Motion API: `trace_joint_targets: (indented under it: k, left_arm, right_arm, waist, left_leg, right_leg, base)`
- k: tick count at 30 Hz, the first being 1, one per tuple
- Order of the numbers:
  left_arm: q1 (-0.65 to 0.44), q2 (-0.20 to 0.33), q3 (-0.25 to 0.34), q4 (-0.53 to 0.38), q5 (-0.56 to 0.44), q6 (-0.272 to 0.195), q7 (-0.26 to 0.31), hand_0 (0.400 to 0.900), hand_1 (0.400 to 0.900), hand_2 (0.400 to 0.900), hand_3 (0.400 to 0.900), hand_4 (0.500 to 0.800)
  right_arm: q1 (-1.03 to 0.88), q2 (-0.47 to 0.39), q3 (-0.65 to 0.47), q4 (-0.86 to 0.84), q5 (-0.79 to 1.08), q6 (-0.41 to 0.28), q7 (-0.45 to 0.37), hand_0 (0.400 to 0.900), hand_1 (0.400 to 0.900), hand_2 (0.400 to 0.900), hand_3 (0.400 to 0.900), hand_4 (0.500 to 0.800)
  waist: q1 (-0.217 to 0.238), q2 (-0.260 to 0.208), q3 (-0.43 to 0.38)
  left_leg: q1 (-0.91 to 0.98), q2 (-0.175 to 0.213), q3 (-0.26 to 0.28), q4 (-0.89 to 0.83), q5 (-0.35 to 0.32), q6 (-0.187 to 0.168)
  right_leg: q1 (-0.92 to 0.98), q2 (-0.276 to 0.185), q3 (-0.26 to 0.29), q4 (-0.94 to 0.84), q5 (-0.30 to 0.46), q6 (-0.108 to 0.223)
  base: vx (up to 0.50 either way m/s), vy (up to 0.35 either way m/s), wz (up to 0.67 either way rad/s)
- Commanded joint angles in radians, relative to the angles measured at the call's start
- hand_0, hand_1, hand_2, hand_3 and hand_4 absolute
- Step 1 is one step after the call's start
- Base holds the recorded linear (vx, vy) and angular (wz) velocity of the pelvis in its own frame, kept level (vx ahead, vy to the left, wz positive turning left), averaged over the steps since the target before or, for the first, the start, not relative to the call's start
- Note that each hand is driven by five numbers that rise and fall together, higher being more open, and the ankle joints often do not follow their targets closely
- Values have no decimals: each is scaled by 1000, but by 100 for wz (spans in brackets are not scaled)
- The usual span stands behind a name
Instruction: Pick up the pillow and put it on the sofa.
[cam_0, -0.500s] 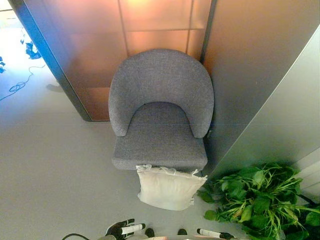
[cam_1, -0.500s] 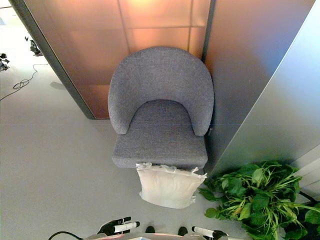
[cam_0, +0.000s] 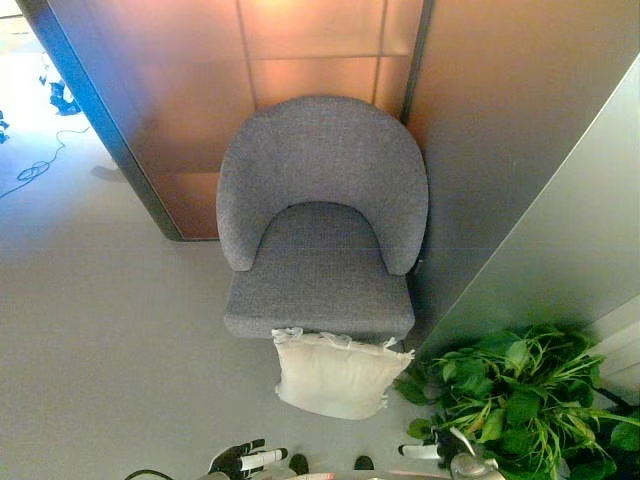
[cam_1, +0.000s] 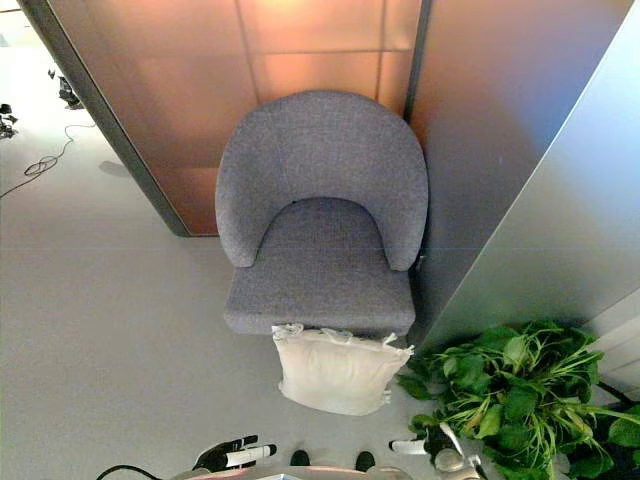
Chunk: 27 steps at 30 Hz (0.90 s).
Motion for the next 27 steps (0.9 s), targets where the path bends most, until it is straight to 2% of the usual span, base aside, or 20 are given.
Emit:
trace_joint_targets:
  k: [1, 6, 8, 13, 20, 22, 27]
  left_arm:
    - [-55, 21, -10, -20, -23, -34, 12, 900, 900, 900, 900, 800]
    - [-107, 55, -23, -29, -88, -59, 10, 900, 900, 900, 900, 800]
    - [-130, 64, -23, -24, -107, -72, 9, 900, 900, 900, 900, 800]
    - [-161, 83, -28, -35, -148, -119, -12, 900, 900, 900, 900, 800]
    - [-187, 106, -58, -83, -230, -198, -63, 900, 900, 900, 900, 800]
    - [-197, 107, -74, -127, -254, -208, -72, 900, 900, 900, 900, 800]
    - [-189, 100, -127, -238, -333, -242, -90, 900, 900, 900, 900, 800]
  right_arm:
    - [-92, -86, 76, -128, -222, -70, -165, 900, 900, 900, 900, 800]
    - [-226, -147, 161, -219, -367, -38, -336, 900, 900, 900, 900, 800]
    - [-289, -159, 183, -243, -394, -17, -368, 900, 900, 900, 900, 800]
    - [-424, -193, 222, -282, -394, 26, -381, 900, 900, 900, 900, 800]
    - [-581, -246, 245, -284, -341, 41, -413, 900, 900, 900, 900, 800]
    - [-626, -269, 253, -296, -323, 47, -418, 900, 900, 900, 900, 800]
    - [-723, -324, 268, -312, -301, 69, -411, 900, 900, 900, 900, 800]
  waist:
    - [39, -40, 57]
    - [59, -50, 157]
    - [64, -52, 198]
    - [80, -41, 294]
    - [100, -7, 381]
    - [105, 2, 403]
    - [115, 37, 403]
  left_leg:
    - [-64, -39, -76, 41, -39, 8]
    - [-175, -42, -73, 88, -37, 18]
    - [-220, -43, -74, 115, -38, 20]
    - [-366, -49, -88, 202, -29, 19]
    - [-536, -75, -111, 290, -17, 23]
    - [-605, -87, -109, 326, -13, 23]
    - [-783, -102, -124, 415, -12, 25]
  right_leg:
    - [-36, -51, -38, 77, -37, 82]
    - [-142, -51, -36, 119, -35, 75]
    - [-185, -49, -37, 149, -39, 71]
    - [-324, -51, -54, 247, -48, 55]
    - [-509, -56, -66, 373, -67, 41]
    - [-577, -64, -72, 406, -63, 39]
    - [-763, -81, -72, 493, -61, 33]
  base:
    - [-45, -54, 16]
    - [-144, -69, 17]
    - [-94, -66, 17]
    - [-97, -42, 21]
    - [-82, 12, 20]
    - [-88, 15, 19]
    - [-32, 51, 18]
